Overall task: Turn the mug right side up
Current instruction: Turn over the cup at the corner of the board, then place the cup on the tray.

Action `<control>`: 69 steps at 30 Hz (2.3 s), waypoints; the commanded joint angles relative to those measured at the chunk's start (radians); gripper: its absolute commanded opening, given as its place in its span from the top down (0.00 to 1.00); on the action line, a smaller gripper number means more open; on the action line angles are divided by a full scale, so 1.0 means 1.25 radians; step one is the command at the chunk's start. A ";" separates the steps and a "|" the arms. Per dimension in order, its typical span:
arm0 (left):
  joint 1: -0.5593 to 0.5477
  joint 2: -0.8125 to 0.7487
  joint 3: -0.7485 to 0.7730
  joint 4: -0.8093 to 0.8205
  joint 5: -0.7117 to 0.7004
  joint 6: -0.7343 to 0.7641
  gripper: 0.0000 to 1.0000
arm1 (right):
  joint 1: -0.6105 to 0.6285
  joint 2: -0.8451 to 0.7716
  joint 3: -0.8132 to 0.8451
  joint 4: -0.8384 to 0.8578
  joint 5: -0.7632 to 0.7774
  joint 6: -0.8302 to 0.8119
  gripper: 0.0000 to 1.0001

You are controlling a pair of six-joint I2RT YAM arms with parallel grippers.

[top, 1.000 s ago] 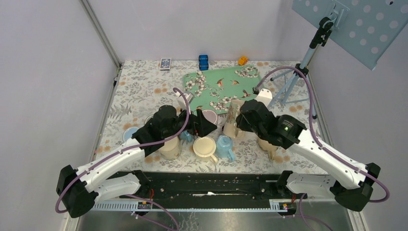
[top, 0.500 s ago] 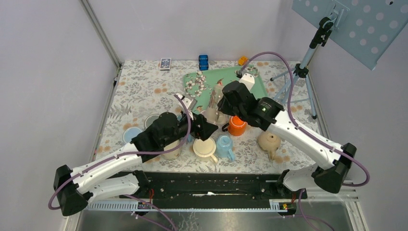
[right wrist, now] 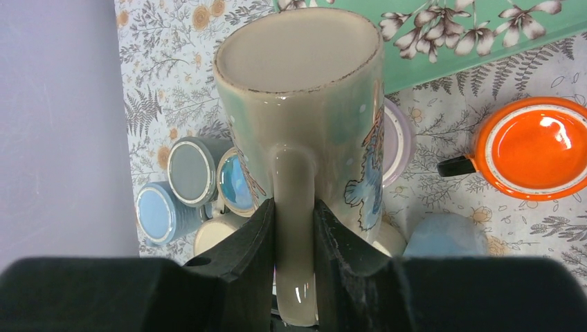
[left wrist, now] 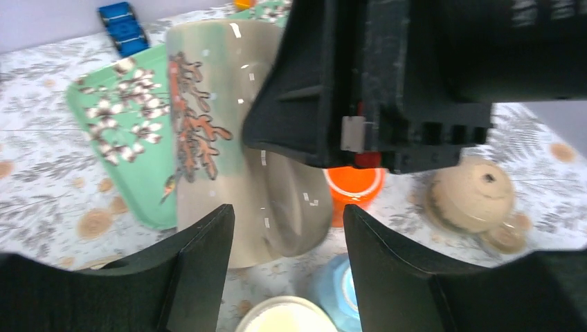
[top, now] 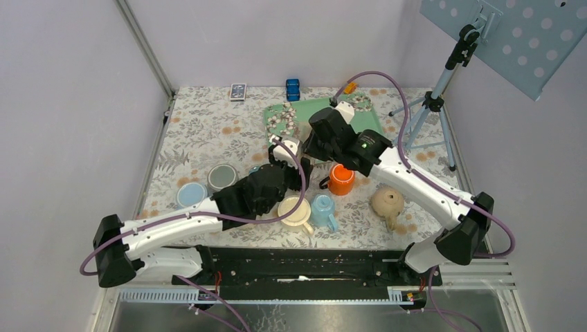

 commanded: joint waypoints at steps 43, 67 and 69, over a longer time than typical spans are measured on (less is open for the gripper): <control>0.223 0.068 0.120 -0.002 0.182 -0.200 1.00 | -0.035 -0.045 -0.012 0.244 -0.034 -0.033 0.73; 0.557 0.333 0.317 0.073 0.588 -0.853 1.00 | -0.096 -0.092 -0.079 0.324 -0.078 -0.191 0.16; 0.577 0.368 0.337 0.073 0.612 -0.914 1.00 | -0.101 -0.103 -0.090 0.340 -0.089 -0.233 0.13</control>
